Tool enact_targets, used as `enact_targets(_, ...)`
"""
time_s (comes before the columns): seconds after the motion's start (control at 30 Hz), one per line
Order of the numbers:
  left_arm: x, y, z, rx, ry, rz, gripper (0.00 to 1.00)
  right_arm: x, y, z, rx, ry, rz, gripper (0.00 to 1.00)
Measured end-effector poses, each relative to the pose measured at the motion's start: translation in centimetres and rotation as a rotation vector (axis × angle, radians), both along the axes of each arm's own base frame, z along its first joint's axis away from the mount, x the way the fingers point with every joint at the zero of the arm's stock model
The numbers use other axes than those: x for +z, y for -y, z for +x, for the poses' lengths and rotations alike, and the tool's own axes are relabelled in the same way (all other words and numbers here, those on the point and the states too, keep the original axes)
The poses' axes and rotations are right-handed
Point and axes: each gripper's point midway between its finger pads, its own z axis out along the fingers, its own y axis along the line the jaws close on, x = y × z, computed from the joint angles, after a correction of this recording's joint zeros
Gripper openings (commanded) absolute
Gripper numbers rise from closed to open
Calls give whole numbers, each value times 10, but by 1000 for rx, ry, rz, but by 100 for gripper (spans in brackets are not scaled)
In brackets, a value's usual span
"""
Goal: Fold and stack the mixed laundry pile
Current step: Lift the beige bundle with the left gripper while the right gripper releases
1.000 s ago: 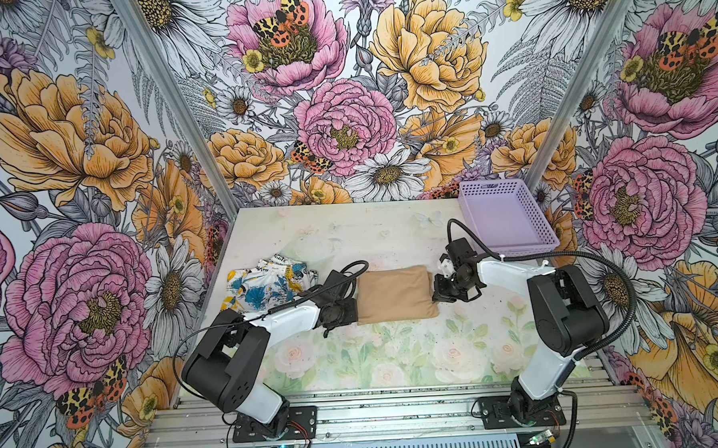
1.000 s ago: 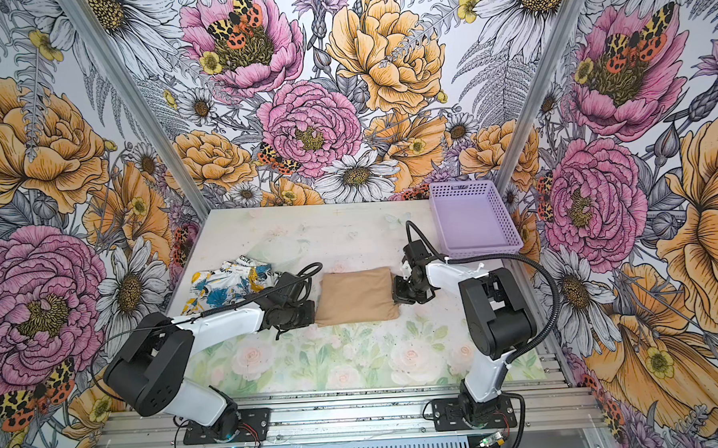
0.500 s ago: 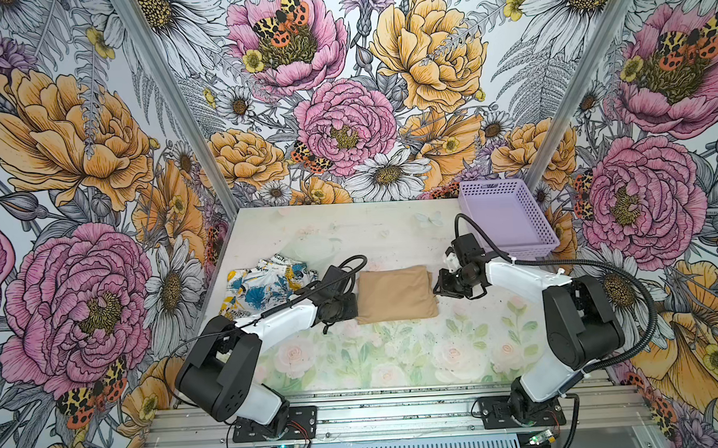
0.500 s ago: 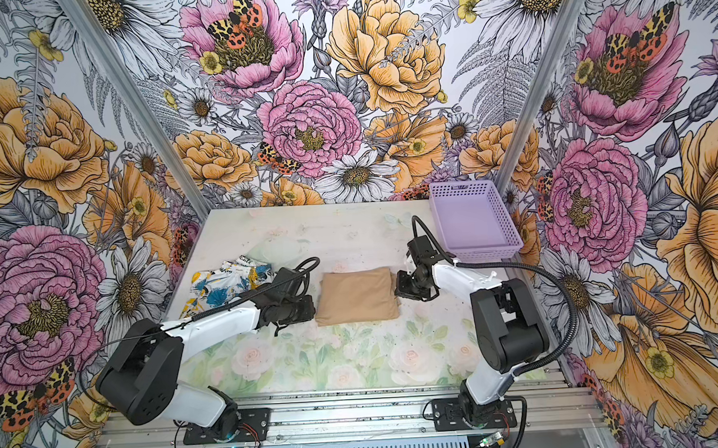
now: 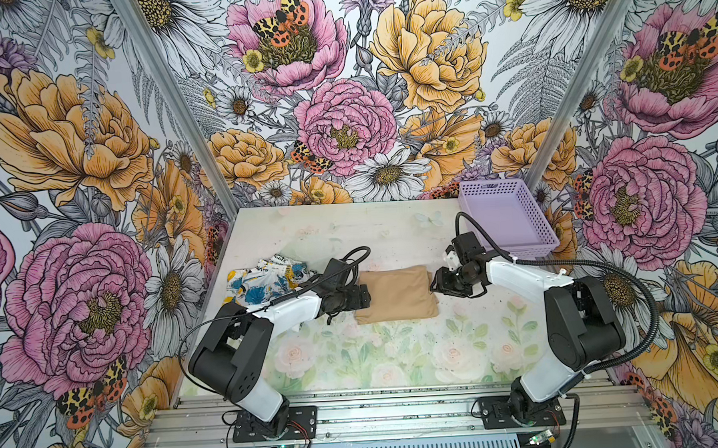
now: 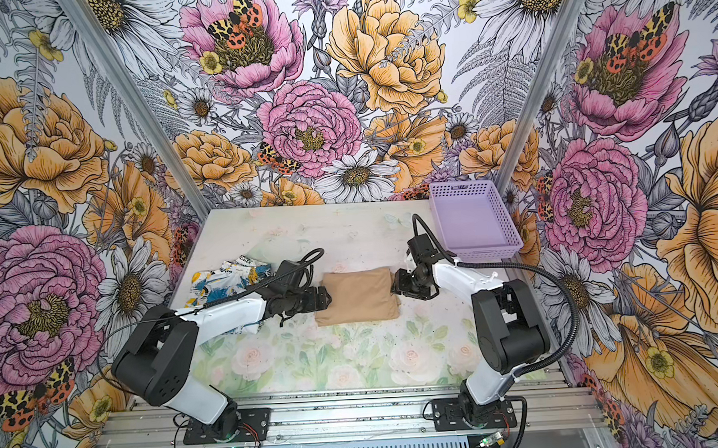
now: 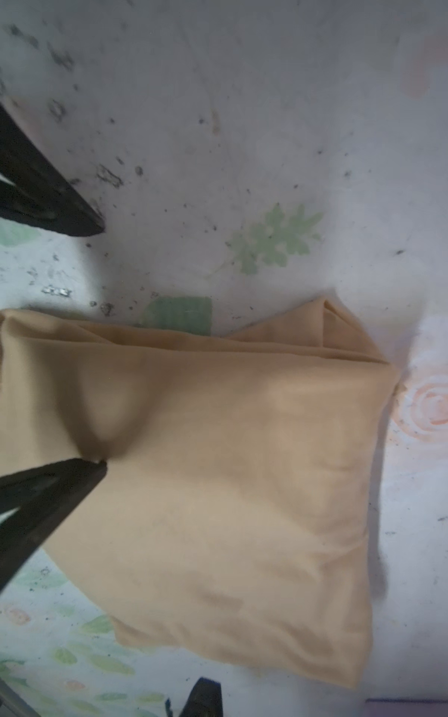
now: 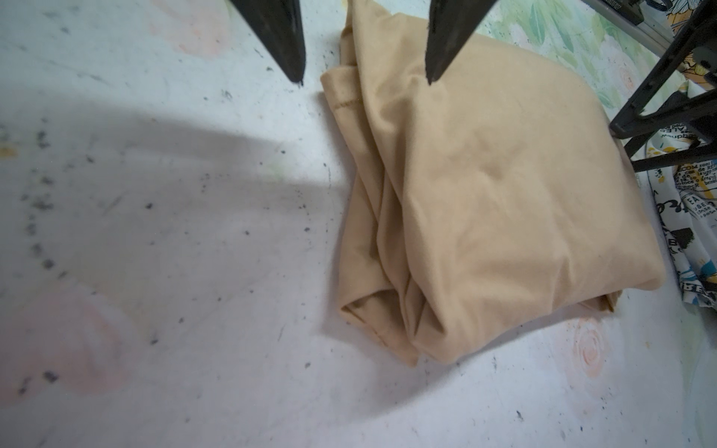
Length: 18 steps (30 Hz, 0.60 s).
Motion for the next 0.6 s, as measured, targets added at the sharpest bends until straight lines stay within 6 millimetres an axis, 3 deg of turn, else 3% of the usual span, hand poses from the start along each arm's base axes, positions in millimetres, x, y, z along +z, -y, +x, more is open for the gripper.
enact_targets(0.4, -3, 42, 16, -96, 23, -75, 64, 0, 2, 1, -6, 0, 0, 54)
enact_targets(0.47, -4, 47, 14, -114, 24, -79, 57, 0, 2, 1, -6, 0, 0, 54)
enact_targets(0.6, -9, 56, 16, -127, 23, -95, 32, 0, 2, 1, -6, 0, 0, 54)
